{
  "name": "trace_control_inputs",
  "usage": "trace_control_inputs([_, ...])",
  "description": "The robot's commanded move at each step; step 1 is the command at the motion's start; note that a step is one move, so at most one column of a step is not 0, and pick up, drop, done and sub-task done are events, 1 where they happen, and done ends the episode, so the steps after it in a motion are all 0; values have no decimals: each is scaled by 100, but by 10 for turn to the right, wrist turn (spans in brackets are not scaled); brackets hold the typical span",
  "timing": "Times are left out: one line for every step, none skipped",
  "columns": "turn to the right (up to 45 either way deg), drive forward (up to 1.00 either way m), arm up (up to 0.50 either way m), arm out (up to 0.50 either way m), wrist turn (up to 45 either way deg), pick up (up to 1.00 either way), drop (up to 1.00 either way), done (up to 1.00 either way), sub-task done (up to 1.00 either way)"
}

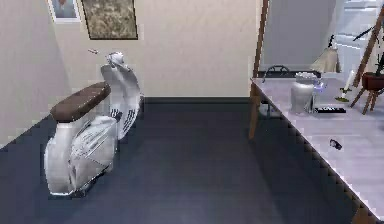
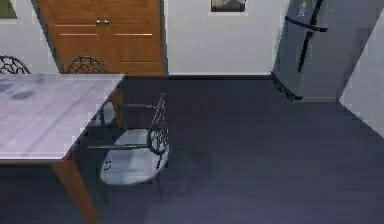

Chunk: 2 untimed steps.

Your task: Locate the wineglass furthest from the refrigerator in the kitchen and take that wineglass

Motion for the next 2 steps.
trace_control_inputs([-450, 0, 0, 0, 0, 0, 0, 0, 0])
trace_control_inputs([-450, 0, 0, 0, 0, 0, 0, 0, 0])
